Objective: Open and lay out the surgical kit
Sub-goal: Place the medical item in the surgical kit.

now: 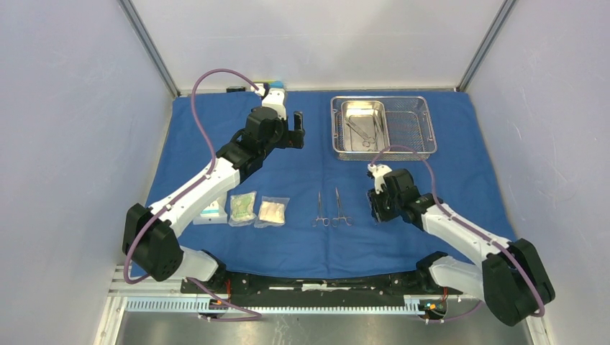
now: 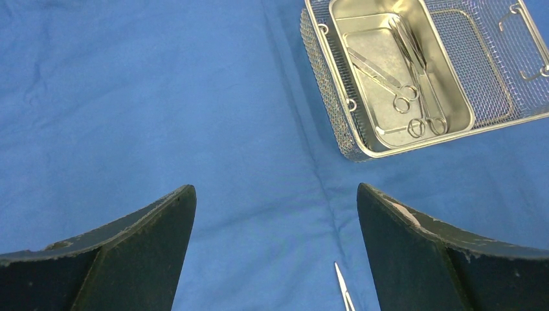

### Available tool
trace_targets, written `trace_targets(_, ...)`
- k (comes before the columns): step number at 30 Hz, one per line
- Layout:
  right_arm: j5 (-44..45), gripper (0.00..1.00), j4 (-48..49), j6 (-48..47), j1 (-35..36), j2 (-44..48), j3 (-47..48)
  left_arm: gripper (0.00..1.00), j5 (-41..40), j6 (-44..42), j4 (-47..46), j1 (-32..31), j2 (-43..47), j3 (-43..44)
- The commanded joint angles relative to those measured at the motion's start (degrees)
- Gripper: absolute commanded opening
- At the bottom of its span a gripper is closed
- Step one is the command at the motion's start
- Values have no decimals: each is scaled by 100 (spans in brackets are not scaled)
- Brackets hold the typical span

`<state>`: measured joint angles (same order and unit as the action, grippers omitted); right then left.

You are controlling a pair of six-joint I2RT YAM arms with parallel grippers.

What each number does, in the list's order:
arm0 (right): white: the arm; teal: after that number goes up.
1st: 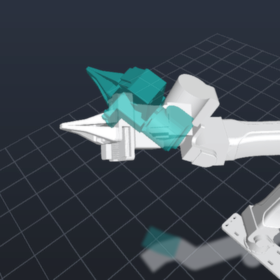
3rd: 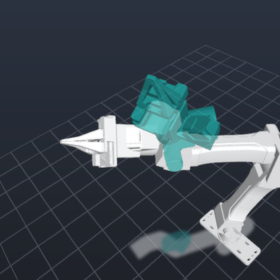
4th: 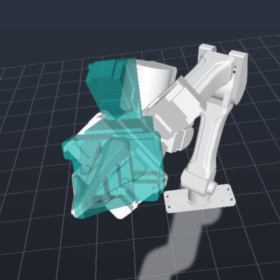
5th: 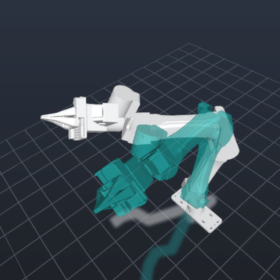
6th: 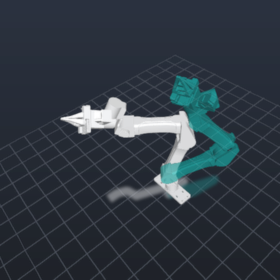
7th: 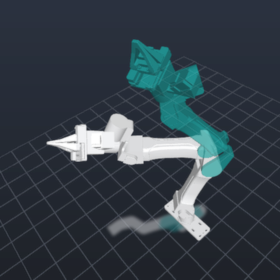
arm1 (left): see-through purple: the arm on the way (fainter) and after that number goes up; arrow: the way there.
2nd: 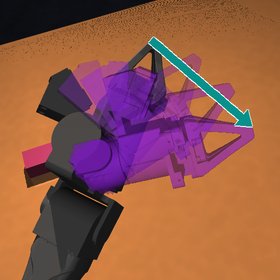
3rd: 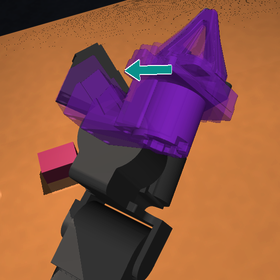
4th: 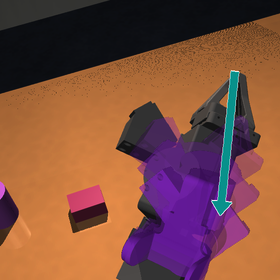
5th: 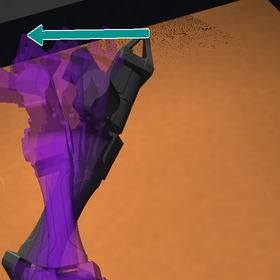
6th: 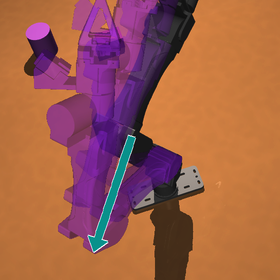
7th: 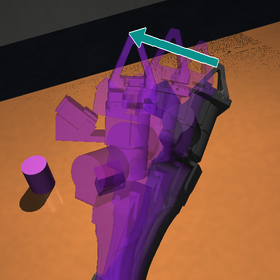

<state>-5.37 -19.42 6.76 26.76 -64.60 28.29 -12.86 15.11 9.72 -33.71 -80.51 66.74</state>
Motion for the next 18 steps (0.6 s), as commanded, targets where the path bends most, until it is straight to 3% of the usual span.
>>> trace_targets(1, 459, 43, -31, -300, -13, 426, 375, 100, 45, -105, -202, 18, 54, 78)
trace_targets(3, 430, 52, -119, -366, -18, 534, 468, 100, 32, -114, -224, 23, 71, 59)
trace_targets(7, 229, 61, -192, -558, -23, 656, 459, 100, 55, -114, -246, 23, 85, 41)
trace_targets(11, 174, 61, -332, -1495, -22, 651, 487, 100, 54, -146, -281, 23, 107, 16)
trace_targets(14, 261, 58, -514, -2740, -23, 727, 542, 100, 25, -201, -336, 18, 131, -29)
trace_targets(18, 598, 52, -379, -3733, -21, 1160, 200, 100, 11, -236, -356, 22, 99, -47)
